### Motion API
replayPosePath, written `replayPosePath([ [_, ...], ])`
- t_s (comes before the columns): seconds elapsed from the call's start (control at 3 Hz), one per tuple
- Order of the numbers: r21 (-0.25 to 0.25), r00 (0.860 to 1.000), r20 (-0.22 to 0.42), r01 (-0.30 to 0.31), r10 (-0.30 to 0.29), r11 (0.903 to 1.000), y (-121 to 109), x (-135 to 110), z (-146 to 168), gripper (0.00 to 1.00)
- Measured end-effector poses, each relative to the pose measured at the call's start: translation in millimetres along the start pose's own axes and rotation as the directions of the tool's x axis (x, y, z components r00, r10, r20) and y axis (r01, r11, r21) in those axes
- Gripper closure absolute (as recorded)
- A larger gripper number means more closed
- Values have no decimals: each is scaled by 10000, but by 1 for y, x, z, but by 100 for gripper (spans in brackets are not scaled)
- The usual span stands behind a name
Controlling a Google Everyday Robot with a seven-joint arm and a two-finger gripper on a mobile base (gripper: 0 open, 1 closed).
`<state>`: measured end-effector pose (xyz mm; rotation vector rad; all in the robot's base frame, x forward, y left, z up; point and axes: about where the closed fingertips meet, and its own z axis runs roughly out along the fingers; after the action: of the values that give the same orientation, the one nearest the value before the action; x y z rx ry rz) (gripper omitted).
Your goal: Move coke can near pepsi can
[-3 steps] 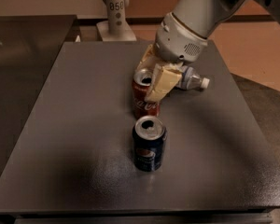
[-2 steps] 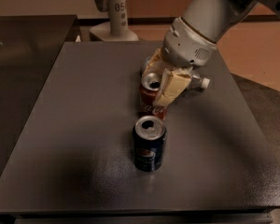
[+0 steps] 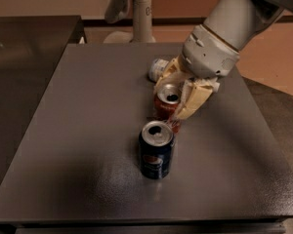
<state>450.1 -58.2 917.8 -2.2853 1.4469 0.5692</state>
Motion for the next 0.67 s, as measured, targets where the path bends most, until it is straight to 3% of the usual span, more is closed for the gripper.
replayPosePath([
  [0.67, -581, 9940, 512, 999, -969, 9933, 21, -5, 6, 35],
])
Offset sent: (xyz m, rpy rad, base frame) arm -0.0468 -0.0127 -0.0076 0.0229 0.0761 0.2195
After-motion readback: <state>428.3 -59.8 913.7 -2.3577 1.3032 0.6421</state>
